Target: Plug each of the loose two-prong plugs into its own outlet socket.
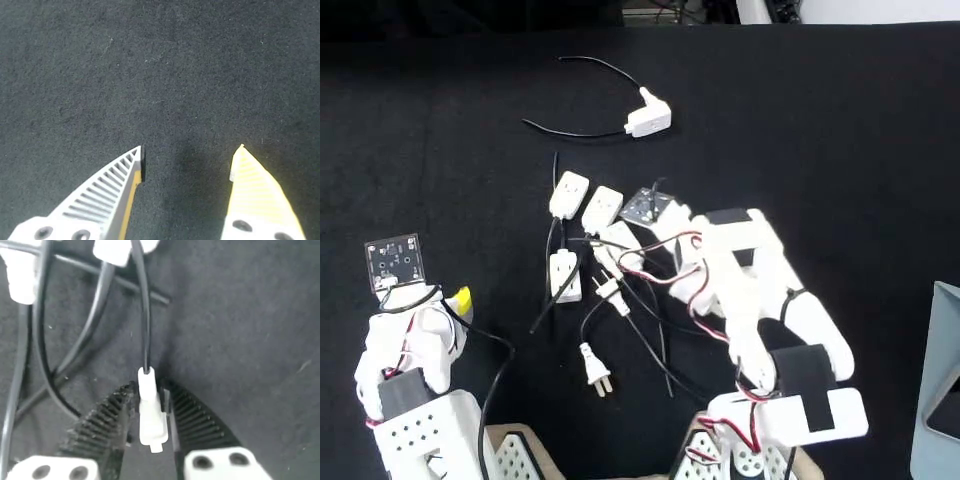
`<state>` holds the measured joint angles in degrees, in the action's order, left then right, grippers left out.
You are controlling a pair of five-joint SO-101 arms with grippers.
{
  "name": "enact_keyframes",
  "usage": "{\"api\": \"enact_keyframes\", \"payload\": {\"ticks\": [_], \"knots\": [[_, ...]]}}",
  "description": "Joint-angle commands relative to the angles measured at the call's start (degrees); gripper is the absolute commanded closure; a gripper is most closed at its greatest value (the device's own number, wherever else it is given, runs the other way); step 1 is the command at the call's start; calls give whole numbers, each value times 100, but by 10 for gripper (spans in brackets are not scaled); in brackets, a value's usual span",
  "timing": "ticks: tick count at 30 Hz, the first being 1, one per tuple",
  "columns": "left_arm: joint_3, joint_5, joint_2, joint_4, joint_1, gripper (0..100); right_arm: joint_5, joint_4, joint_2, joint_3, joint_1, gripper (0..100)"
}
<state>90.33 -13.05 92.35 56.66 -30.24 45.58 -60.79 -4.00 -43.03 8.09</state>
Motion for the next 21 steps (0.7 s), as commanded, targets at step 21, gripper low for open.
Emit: {"api": "enact_keyframes", "payload": {"ticks": [21], "knots": [[-48,9,53,-26,48,715,352,-536,-31,4,-396,900]]}}
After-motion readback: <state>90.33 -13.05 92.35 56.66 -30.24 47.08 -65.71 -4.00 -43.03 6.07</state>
